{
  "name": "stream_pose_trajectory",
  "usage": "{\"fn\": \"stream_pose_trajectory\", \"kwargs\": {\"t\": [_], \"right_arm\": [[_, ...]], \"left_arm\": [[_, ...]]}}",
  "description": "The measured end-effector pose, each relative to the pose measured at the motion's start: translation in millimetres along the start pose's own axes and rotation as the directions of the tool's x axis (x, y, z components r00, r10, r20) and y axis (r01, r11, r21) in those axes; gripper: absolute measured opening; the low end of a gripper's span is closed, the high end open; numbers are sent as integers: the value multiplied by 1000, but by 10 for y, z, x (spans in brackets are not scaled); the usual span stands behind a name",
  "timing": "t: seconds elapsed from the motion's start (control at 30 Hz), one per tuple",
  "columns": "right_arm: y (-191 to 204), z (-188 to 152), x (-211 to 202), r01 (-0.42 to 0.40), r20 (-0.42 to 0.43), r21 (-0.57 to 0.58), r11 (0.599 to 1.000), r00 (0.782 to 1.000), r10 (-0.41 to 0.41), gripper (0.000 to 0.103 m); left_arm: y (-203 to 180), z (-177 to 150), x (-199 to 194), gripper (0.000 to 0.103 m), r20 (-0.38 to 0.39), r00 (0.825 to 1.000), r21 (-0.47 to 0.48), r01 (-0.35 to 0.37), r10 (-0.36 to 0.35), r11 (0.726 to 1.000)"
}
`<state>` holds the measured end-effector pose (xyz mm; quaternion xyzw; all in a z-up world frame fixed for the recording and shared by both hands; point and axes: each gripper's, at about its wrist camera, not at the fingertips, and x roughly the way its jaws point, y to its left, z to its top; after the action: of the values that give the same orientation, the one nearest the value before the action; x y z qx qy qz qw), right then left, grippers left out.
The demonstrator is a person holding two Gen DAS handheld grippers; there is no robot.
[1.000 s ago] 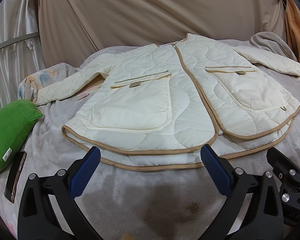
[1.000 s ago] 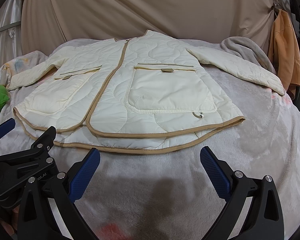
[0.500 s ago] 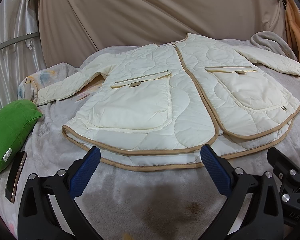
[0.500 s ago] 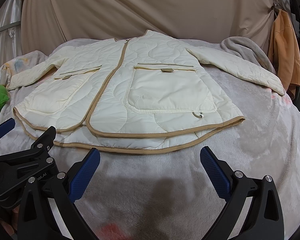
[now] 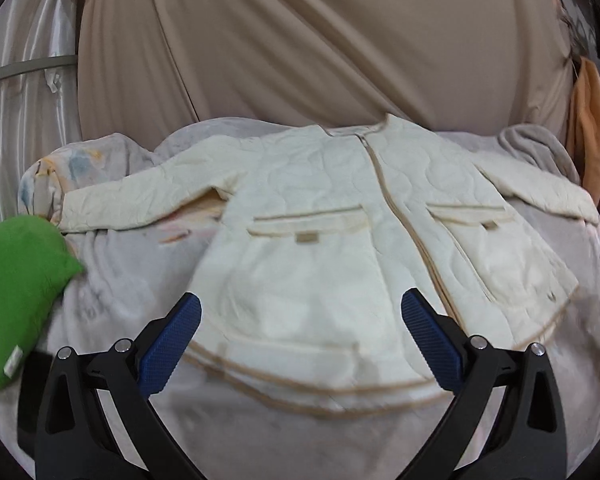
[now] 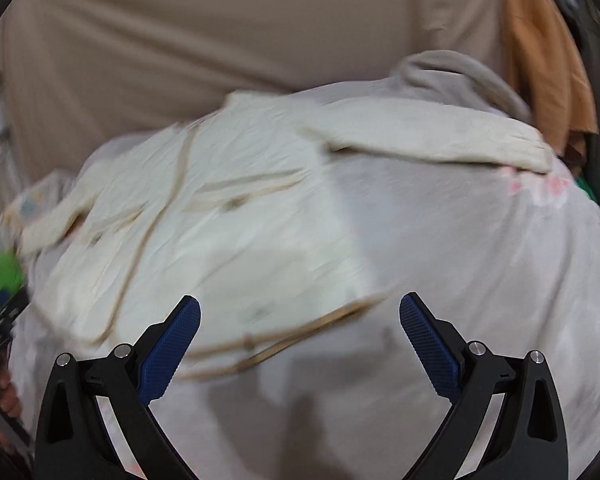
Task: Fold large clothes
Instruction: 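Grasp the jacket hem with the right tool while the left tool grasps the hem too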
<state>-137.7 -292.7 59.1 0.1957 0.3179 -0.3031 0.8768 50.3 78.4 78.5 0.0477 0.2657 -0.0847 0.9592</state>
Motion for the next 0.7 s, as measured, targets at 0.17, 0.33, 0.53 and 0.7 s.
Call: {"fn": "stream_pose_trajectory", "kwargs": {"t": [0.17,0.33,0.53,0.7], "right_arm": [[-1575,704,461,68,-5,275,959,998,-70,98],[-2747,983,986,41,11,540,841,998,-55,97],[-3219,1206,1433,4,53,636,772,997,-49,58],[-2750,1746,1468,-36,156,535,844,986,-57,11]], "left_arm": [[332,340,436,98,-34,997,-62,-69,67,996],[431,515,852,98,-65,992,-108,-117,110,987],[282,639,1264,98,-82,987,-74,-142,136,987],[213,799,1482,98,-100,992,-107,-83,72,991]]}}
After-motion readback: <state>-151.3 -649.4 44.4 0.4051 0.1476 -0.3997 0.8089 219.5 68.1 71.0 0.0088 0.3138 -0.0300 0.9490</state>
